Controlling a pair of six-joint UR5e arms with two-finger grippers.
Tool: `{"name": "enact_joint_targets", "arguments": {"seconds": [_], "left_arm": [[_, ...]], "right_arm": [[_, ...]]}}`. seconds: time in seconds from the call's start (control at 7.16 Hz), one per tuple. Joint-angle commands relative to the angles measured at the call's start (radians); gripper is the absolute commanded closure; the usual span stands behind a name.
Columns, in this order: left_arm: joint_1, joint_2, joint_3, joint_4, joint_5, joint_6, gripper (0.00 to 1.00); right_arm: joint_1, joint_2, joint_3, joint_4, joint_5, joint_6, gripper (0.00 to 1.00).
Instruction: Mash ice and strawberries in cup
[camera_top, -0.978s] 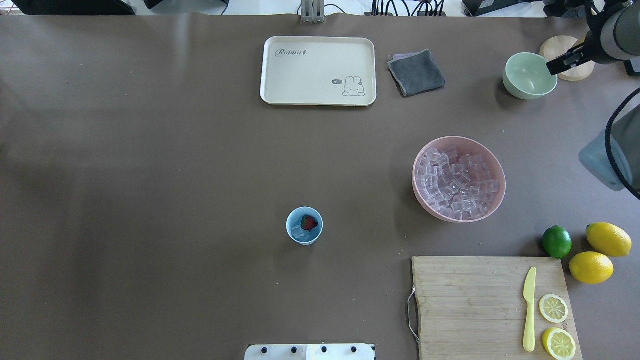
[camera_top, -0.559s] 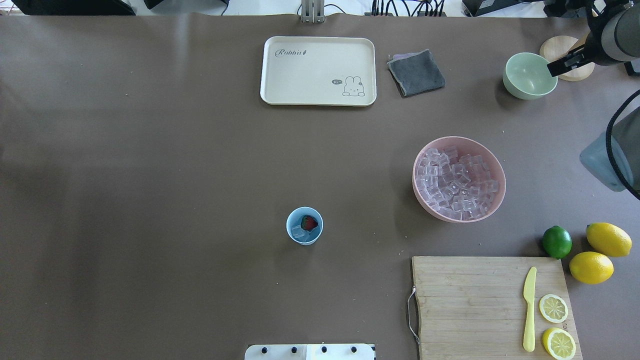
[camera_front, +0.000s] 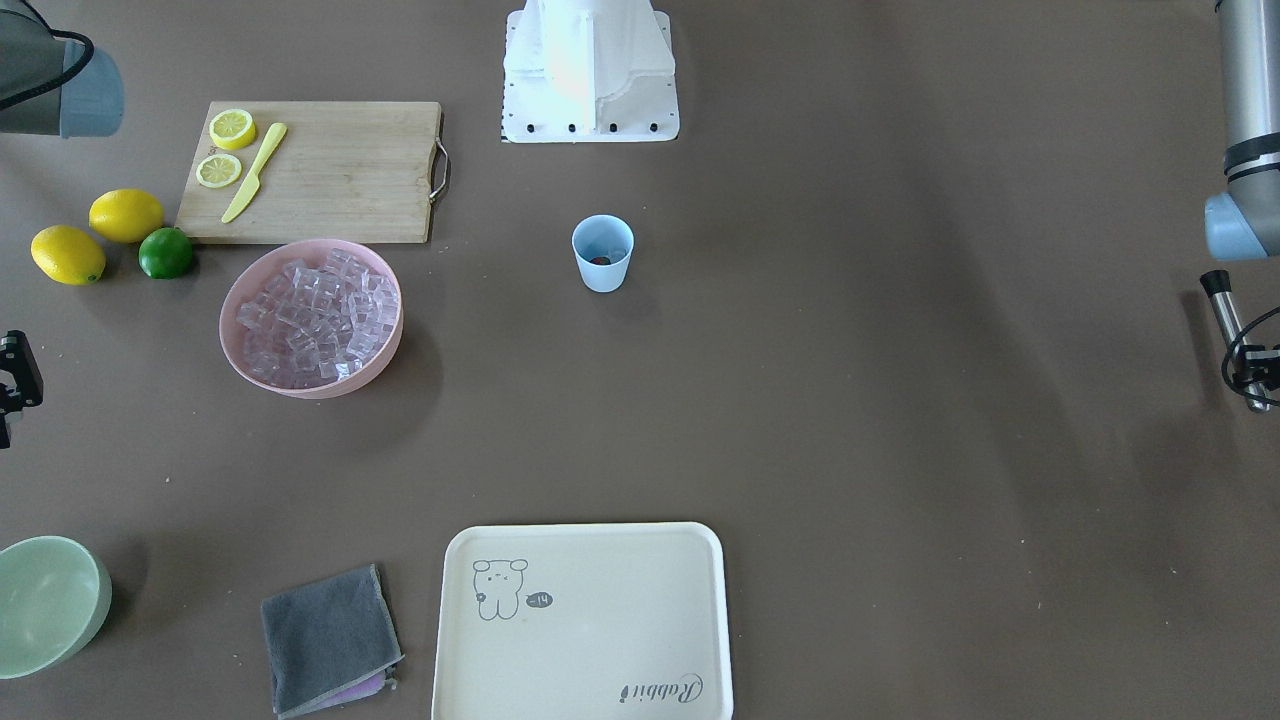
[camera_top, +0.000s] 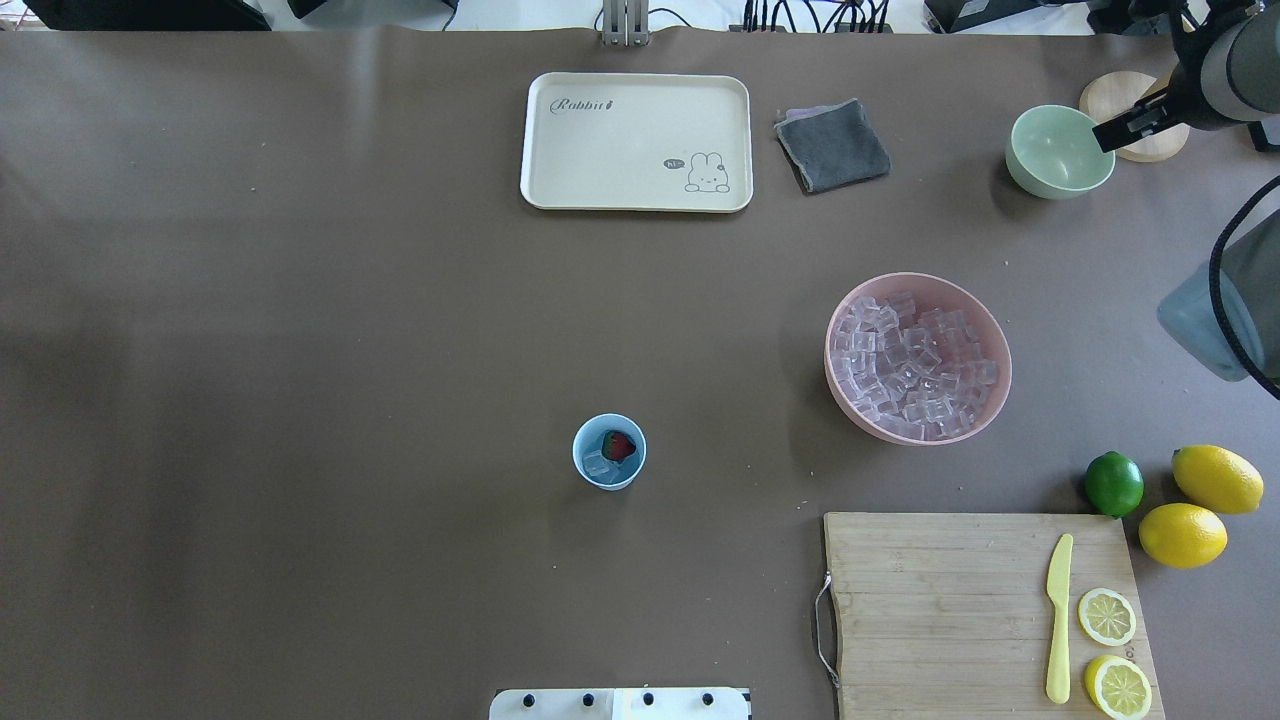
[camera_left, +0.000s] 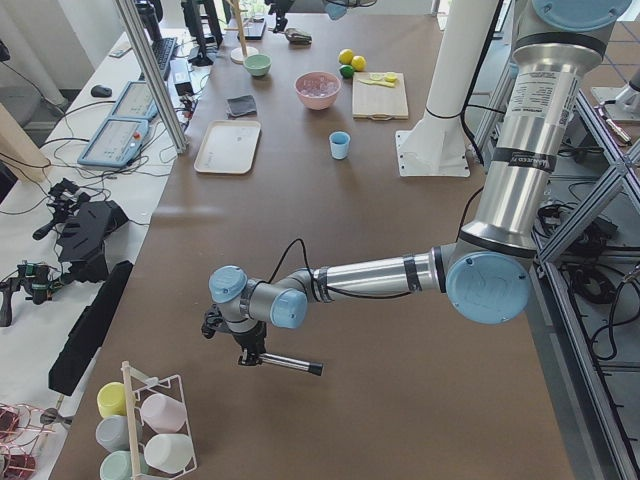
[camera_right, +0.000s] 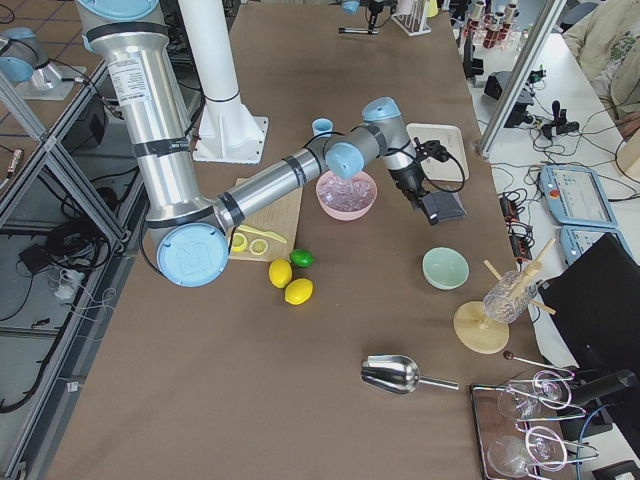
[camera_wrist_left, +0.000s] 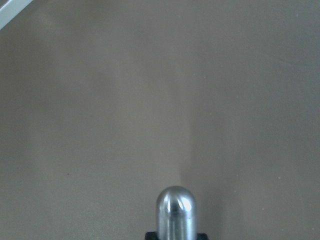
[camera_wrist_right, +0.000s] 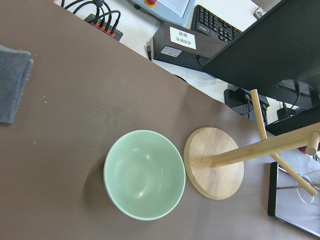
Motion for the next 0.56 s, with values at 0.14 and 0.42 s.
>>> {"name": "enact_joint_targets", "arguments": {"seconds": [0.14,0.42], "left_arm": [[-0.004,-0.008,0.006,0.005,-0.002,-0.011,0.02],[-0.030,-0.011,-0.013,0.000,-0.011,-0.047,0.02]], "right_arm": [[0.000,-0.004,0.003,0.000,0.003,-0.004,0.00],[0.012,0.004,0.005,-0.008,0.021,-0.007,0.00]]}}
